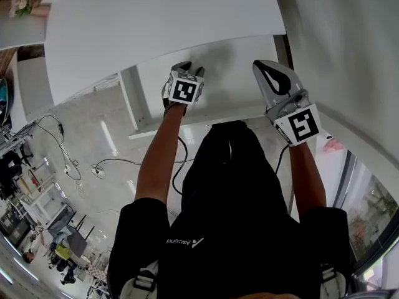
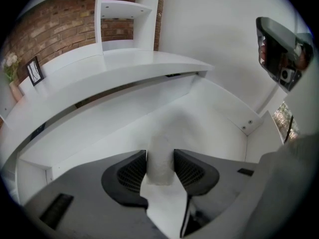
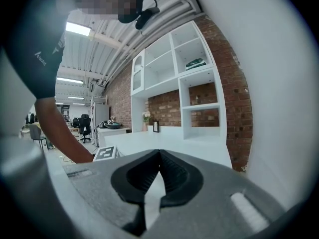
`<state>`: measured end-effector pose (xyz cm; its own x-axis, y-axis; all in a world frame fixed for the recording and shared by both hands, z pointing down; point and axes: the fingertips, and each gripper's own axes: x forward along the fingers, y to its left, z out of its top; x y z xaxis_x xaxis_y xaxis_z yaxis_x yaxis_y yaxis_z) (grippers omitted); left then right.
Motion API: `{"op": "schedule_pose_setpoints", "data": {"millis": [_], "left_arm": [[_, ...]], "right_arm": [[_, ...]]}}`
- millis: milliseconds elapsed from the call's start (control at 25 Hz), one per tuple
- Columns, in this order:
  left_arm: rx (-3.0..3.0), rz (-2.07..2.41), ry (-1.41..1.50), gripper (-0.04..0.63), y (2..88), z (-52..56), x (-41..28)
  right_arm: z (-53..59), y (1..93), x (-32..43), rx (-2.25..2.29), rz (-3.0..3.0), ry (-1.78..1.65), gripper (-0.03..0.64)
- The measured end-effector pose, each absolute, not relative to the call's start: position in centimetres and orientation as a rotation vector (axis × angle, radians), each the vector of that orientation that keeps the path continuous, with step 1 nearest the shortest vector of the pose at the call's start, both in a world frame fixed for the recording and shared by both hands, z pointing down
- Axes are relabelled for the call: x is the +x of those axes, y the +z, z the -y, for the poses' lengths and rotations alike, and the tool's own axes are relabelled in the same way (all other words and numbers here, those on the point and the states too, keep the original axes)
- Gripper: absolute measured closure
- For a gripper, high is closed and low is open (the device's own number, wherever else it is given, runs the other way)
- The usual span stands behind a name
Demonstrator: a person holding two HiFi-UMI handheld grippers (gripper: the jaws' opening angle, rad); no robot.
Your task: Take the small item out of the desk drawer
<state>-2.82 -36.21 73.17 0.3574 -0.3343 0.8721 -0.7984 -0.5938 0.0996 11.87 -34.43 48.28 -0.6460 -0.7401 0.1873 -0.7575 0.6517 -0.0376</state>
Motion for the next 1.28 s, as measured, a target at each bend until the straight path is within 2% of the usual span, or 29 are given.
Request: {"op": "schedule_pose_setpoints", "data": {"millis": [280, 920, 1280], "left_arm": [[2.218, 1.051, 0.976, 0.426, 65.9, 35.6, -2.2], [2.630, 1.354, 0.127, 0.426, 38.2, 32.0, -3.6], [2.713, 1.462, -0.092, 0.426, 31.3, 28.6, -5.6]], "right_arm": [[33.5, 46.5, 11.1, 1.231, 2.750, 0.130, 0.617], [30.2, 34.7, 6.7, 1.218, 2.944, -0.048, 0.617], [27.2, 30.3, 5.5, 1.235, 3.010, -0.140, 0.617]]}}
